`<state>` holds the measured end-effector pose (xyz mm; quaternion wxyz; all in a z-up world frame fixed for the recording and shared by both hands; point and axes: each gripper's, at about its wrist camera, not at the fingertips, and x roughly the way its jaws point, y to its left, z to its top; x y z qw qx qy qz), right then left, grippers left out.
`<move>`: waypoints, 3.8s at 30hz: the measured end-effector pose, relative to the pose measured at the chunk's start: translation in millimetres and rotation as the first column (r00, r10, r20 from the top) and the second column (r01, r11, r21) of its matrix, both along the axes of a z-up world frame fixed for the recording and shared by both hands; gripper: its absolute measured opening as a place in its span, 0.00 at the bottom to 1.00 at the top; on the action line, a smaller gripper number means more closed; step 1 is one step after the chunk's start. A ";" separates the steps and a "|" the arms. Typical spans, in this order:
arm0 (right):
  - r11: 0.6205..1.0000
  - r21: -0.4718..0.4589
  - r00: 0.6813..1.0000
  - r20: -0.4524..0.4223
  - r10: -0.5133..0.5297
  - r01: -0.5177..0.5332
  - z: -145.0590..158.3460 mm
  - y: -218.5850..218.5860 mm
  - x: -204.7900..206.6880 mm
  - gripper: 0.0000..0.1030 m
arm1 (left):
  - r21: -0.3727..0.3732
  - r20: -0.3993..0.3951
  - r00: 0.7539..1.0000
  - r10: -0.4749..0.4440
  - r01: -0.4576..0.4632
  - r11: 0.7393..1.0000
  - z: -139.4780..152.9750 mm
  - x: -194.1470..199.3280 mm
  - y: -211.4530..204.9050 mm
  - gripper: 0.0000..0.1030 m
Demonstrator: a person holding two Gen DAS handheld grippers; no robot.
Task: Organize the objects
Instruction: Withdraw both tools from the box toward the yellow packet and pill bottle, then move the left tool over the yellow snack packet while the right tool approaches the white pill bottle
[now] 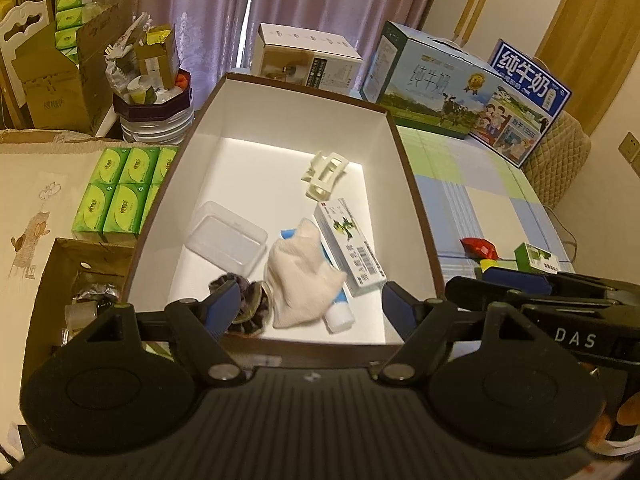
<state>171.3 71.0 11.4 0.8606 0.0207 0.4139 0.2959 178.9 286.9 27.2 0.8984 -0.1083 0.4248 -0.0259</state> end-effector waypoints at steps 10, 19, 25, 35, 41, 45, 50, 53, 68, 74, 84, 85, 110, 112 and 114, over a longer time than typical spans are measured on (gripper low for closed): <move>1.000 0.012 0.999 -0.018 -0.027 0.027 2.7 -45.0 -13.2 0.51 | 0.003 -0.008 0.999 -0.040 0.040 0.999 4.0 -16.1 -39.2 0.72; 0.998 0.020 0.998 -0.047 -0.052 0.053 -0.7 -92.4 -13.2 0.52 | 0.016 -0.020 0.996 -0.087 0.088 0.996 6.7 -17.1 -88.6 0.72; 0.998 0.017 0.996 -0.068 -0.064 0.065 -4.3 -121.3 -9.0 0.52 | 0.019 -0.033 0.994 -0.106 0.107 0.994 4.9 -15.6 -119.0 0.72; 0.995 -0.011 0.990 -0.108 -0.096 0.095 -15.1 -170.4 -2.5 0.52 | 0.016 -0.063 0.992 -0.110 0.111 0.994 -5.2 -13.9 -162.8 0.72; 0.990 -0.029 0.984 -0.117 -0.137 0.134 -19.9 -201.4 3.2 0.53 | 0.014 -0.081 0.991 -0.110 0.111 0.994 -13.0 -10.7 -188.8 0.72; 0.984 -0.031 0.976 -0.125 -0.180 0.177 -23.8 -223.9 7.7 0.56 | 0.013 -0.091 0.989 -0.118 0.119 0.993 -18.8 -7.0 -207.6 0.72; 0.972 -0.038 0.962 -0.135 -0.235 0.232 -30.0 -253.1 13.8 0.57 | 0.008 -0.105 0.985 -0.138 0.140 0.990 -27.7 0.5 -231.8 0.72; 0.961 -0.031 0.946 -0.168 -0.277 0.276 -36.7 -269.6 17.9 0.58 | 0.004 -0.114 0.982 -0.149 0.150 0.989 -33.9 6.5 -245.0 0.73; 0.942 -0.080 0.924 -0.187 -0.334 0.325 -65.1 -300.4 34.0 0.58 | 0.019 -0.136 0.974 -0.182 0.186 0.982 -66.7 41.5 -285.9 0.79; 0.937 -0.093 0.923 -0.165 -0.347 0.336 -73.8 -304.5 44.6 0.58 | 0.028 -0.118 0.973 -0.198 0.203 0.979 -79.5 53.9 -294.1 0.81; 0.934 -0.120 0.926 -0.138 -0.352 0.337 -87.3 -303.3 67.7 0.58 | 0.077 -0.125 0.968 -0.220 0.230 0.970 -104.2 89.1 -301.7 0.81; 0.932 -0.124 0.924 -0.142 -0.356 0.340 -89.3 -304.1 69.7 0.58 | 0.078 -0.126 0.966 -0.225 0.236 0.969 -106.6 92.3 -302.5 0.81; 0.921 -0.136 0.911 -0.147 -0.384 0.366 -108.2 -297.2 105.6 0.58 | 0.200 -0.171 0.949 -0.266 0.298 0.933 -155.5 144.3 -337.1 0.84; 0.925 -0.133 0.917 -0.145 -0.372 0.355 -108.9 -293.1 108.4 0.58 | 0.204 -0.165 0.949 -0.269 0.300 0.932 -155.4 142.8 -335.7 0.81; 0.928 -0.134 0.921 -0.139 -0.364 0.347 -109.8 -288.3 111.7 0.58 | 0.203 -0.157 0.950 -0.269 0.298 0.933 -154.6 140.7 -332.5 0.75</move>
